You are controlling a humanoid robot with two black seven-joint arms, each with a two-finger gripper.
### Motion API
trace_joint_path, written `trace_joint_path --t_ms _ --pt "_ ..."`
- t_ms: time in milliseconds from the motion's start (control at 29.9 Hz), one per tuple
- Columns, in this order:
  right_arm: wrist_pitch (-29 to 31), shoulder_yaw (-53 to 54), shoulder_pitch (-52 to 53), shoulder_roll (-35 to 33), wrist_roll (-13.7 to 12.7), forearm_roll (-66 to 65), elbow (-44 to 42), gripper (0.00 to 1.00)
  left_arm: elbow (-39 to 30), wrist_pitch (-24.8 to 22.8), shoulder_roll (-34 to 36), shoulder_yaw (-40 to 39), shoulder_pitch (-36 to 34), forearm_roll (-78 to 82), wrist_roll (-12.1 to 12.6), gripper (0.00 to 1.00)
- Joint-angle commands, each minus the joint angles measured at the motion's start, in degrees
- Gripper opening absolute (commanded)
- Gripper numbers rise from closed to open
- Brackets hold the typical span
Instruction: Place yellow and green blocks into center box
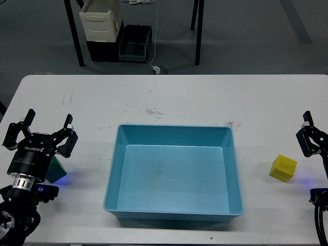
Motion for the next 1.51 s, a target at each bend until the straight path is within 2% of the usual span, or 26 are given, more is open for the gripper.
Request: trace_joint_path --t_ms 0,234,335,569,669,770,904,1071,1104,1171,1305,1472 --pt "-0.1 0.2 -0.1 0.0 0.1 -0.1 -0.2 1.0 0.1 0.3 0.1 0.0 0.0 0.1 -0.6 1.0" --pt "0.3 0.6 0.6 0.0 0.1 -1.0 -1.4 1.0 0.1 0.3 0.4 -0.3 0.0 0.1 -1.3 1.0" --pt "2.5 1.0 1.1 0.0 0.1 -3.1 -2.1 1.0 0.2 0.3 0.3 -0.3 0.0 0.1 -1.3 1.0" --pt "3.9 3.3 5.2 0.0 0.2 -20.8 -2.1 1.0 0.2 0.3 0.1 -0.3 0.0 0.1 -1.3 1.0" --pt "3.9 3.5 7.6 0.0 0.2 -32.5 -2.1 1.0 0.2 0.4 0.1 -0.3 0.1 0.1 -1.4 1.0" --pt "3.3 3.4 11.1 -3.5 0.2 -46.0 -2.1 1.0 0.4 0.5 0.1 -0.3 0.1 0.0 -2.2 1.0" --pt "1.1 2.4 17.5 -8.0 0.2 -58.2 -3.1 1.0 0.5 0.6 0.2 -0.3 0.0 0.0 -4.8 1.0" --pt "2.1 -5.4 25.5 -18.9 0.8 -74.0 -5.6 1.0 0.5 0.9 0.1 -0.3 0.0 -0.1 -5.3 1.0" --pt "2.2 -7.2 26.7 -20.7 1.7 -76.9 -5.8 1.0 0.5 0.9 0.1 -0.3 0.0 -0.1 -5.3 1.0" --pt "2.3 -11.2 29.3 -25.0 5.8 -83.1 -6.5 0.99 0.5 0.9 0.0 -0.3 0.0 -0.1 -5.3 1.0" --pt "2.3 -20.6 36.4 -33.3 17.7 -99.2 -11.5 1.0 0.6 0.9 0.1 -0.3 0.0 -0.2 -5.4 1.0" --pt "2.1 -32.4 45.6 -38.5 29.5 -113.0 -14.5 1.0 0.7 0.9 0.1 -0.3 -0.1 -0.3 -5.4 1.0"
